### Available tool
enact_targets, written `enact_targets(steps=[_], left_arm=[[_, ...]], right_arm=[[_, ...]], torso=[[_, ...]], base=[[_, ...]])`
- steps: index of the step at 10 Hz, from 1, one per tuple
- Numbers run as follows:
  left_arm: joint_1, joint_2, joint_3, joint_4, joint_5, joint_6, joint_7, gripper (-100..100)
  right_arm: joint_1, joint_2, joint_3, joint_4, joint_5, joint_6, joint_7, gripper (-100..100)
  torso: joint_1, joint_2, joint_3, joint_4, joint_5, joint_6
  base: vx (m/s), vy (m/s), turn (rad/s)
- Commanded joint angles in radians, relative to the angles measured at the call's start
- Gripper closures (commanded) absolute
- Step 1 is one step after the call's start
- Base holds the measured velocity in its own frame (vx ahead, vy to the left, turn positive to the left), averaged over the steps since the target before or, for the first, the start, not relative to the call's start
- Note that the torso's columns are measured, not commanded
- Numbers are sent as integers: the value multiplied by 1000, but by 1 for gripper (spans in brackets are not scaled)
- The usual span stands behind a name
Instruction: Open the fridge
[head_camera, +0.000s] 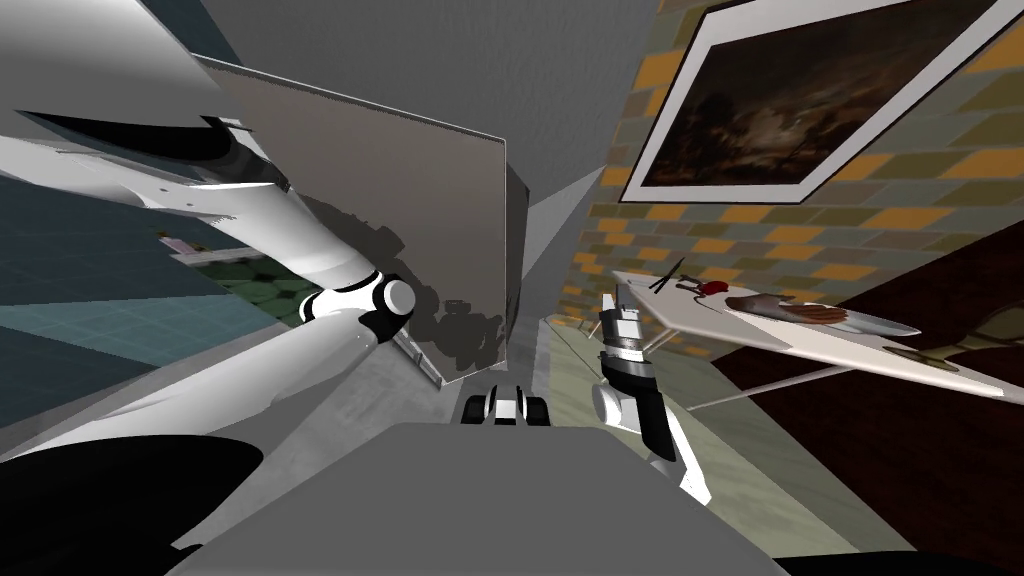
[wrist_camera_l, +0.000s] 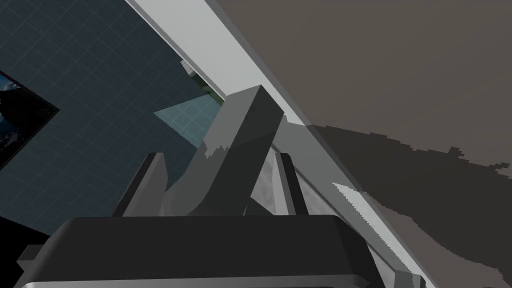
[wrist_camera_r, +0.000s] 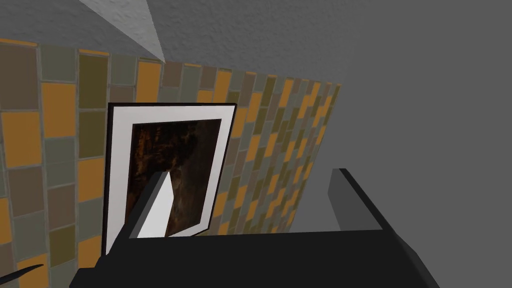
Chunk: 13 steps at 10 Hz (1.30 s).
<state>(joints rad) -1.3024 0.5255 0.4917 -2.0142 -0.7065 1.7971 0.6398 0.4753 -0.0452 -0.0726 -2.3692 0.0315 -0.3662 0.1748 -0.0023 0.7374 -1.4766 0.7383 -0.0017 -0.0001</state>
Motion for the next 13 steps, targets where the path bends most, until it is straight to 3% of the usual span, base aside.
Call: enact_targets(steps=[1, 2, 3, 5, 9, 10, 13], left_arm=[[19, 28, -5, -8, -43, -6, 3, 100], [16, 20, -4, -9, -33, -6, 3, 100], [30, 43, -8, -14, -73, 2, 1, 100], [41, 66, -13, -19, -110, 6, 1, 100], [62, 113, -24, -27, -183, 12, -1, 100], [19, 127, -29, 7, -171, 17, -14, -100], [-39, 158, -38, 51, -170, 24, -33, -100]], right_arm=[[0, 0, 0, 0, 0, 0, 0, 0], [0, 0, 0, 0, 0, 0, 0, 0], [0, 0, 0, 0, 0, 0, 0, 0], [0, 0, 0, 0, 0, 0, 0, 0], [0, 0, 0, 0, 0, 0, 0, 0], [0, 0, 0, 0, 0, 0, 0, 0], [0, -1, 0, 0, 0, 0, 0, 0]], torso=[[-1, 0, 0, -1, 0, 1], [0, 2, 1, 0, 1, 0], [6, -1, -2, 0, -1, 3], [-3, -1, 1, -2, 2, -2], [2, -3, -2, -1, 0, 1], [1, -4, -3, -2, 0, 2], [15, -1, -3, 0, 4, 0]], base=[[-85, -244, 138], [-48, -118, 59], [8, -201, 102], [18, -316, 192], [1, -239, 105], [27, -117, 35], [13, 26, -19]])
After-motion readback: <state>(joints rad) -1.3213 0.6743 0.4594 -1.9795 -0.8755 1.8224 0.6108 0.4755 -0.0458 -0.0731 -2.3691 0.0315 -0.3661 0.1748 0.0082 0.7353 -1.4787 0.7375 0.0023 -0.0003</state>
